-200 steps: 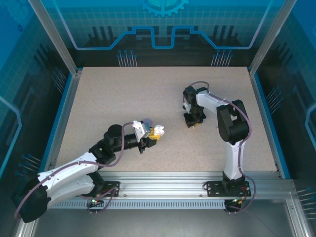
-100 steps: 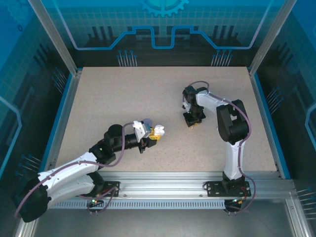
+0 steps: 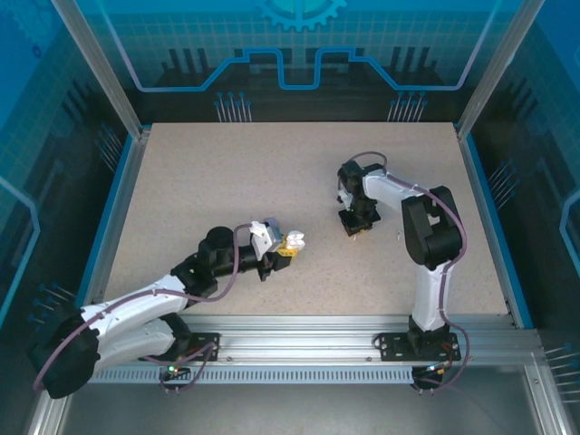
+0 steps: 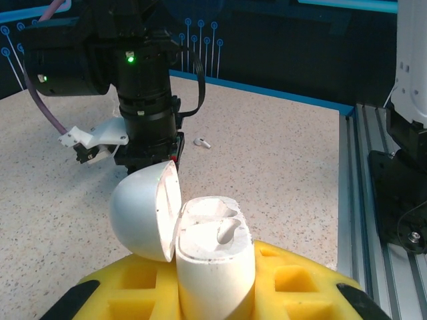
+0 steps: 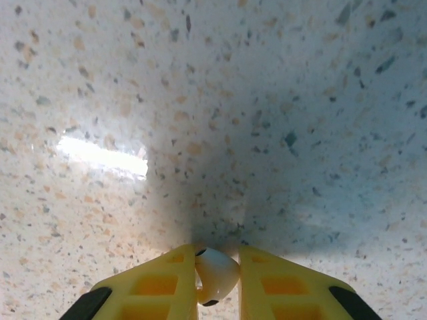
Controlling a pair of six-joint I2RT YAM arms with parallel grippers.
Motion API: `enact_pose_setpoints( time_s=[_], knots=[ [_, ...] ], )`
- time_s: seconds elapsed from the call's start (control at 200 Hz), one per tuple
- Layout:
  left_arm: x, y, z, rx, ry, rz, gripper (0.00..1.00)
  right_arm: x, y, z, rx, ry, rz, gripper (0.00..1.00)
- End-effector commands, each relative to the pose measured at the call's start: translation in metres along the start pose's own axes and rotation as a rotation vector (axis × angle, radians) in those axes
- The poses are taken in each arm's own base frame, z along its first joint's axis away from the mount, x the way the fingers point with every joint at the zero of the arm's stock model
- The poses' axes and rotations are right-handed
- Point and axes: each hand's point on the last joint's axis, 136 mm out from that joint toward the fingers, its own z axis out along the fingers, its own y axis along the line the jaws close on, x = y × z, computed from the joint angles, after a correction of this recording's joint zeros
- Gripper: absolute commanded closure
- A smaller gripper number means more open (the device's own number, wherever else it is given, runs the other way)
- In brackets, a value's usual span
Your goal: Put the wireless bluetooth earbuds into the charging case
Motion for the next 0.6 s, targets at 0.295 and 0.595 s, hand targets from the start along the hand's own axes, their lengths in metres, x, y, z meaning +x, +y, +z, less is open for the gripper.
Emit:
enact_pose_setpoints(
  time_s=[0.295, 0.595],
  knots=[
    [0.027, 0.022, 0.02, -0.07, 0.019, -0.069, 0.87, 0.012, 0.019, -0.05, -0.09, -0.151, 0.06, 0.81],
    [0.047, 0.031, 0.05, -0.07, 0.025, -0.118, 0.88, 0.017, 0.038, -0.088, -0.152, -0.266, 0.068, 0.81]
  ],
)
